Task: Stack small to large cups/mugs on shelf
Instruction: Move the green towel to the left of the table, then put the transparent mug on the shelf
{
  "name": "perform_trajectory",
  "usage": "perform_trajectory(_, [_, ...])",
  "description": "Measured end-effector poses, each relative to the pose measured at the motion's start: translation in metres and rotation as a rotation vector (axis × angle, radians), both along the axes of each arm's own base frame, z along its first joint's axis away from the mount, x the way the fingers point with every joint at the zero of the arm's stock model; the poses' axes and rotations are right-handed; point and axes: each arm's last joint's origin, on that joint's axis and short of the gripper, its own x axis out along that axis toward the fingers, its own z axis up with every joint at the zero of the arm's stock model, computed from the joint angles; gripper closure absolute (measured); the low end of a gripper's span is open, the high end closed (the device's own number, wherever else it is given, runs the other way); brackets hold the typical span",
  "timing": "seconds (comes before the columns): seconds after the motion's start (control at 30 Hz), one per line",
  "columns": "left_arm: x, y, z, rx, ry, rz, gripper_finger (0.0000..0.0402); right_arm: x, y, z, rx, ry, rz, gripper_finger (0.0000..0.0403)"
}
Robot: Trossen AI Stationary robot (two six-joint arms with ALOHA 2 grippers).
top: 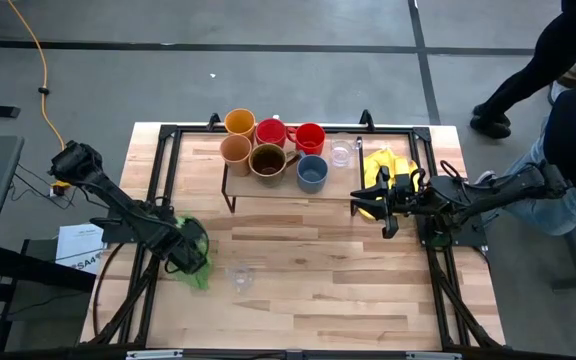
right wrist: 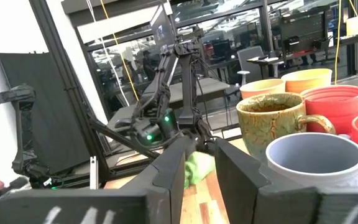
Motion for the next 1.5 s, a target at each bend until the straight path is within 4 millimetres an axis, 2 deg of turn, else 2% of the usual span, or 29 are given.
perform_trajectory(0.07, [-0.007,0.004,0.002,0.032,0.077,0.069,0.0402,0.000,0.000,0.000,0.000,0.000,0.000,0.0322])
perform_trajectory(0.2, [0.000,-0.001,0.017,-0.010,0.036,0.079,0.0401,0.000,0.000,0.000,0.001,-0.005,0.000,0.0322])
perform_trajectory(0.5, [0.032,-0.015,0.091,0.062,-0.177,-0.090,0.0401,0.000,0.000,0.001,-0.003,-0.013,0.000,0.0322])
perform_trajectory(0.6, [0.041,-0.019,0.109,0.070,-0.264,-0.138,0.0401,0.000,0.000,0.001,-0.003,-0.013,0.000,0.0322])
perform_trajectory(0.67, [0.046,-0.022,0.114,0.058,-0.314,-0.182,0.0400,0.000,0.000,0.001,-0.002,-0.013,0.000,0.0322])
perform_trajectory(0.73, [0.051,-0.026,0.114,0.037,-0.372,-0.222,0.0392,0.000,0.000,0.001,-0.003,-0.012,0.000,0.0322])
perform_trajectory(0.83, [0.060,-0.032,0.112,0.004,-0.447,-0.280,0.0357,0.000,0.000,0.001,-0.002,-0.012,0.000,0.0322])
perform_trajectory(1.1, [0.078,-0.040,0.091,0.041,-0.398,-0.314,0.0190,0.000,0.000,0.001,-0.002,-0.014,0.000,0.0322])
perform_trajectory(1.2, [0.086,-0.037,0.080,0.033,-0.349,-0.274,0.0146,0.000,0.000,0.001,-0.001,-0.014,0.000,0.0322])
perform_trajectory(1.33, [0.098,-0.033,0.073,0.036,-0.354,-0.236,0.0124,0.000,0.000,0.001,-0.001,-0.014,0.000,0.0322])
perform_trajectory(1.5, [0.104,-0.026,0.067,0.029,-0.323,-0.220,0.0130,0.000,0.000,0.001,0.000,-0.013,0.000,0.0322])
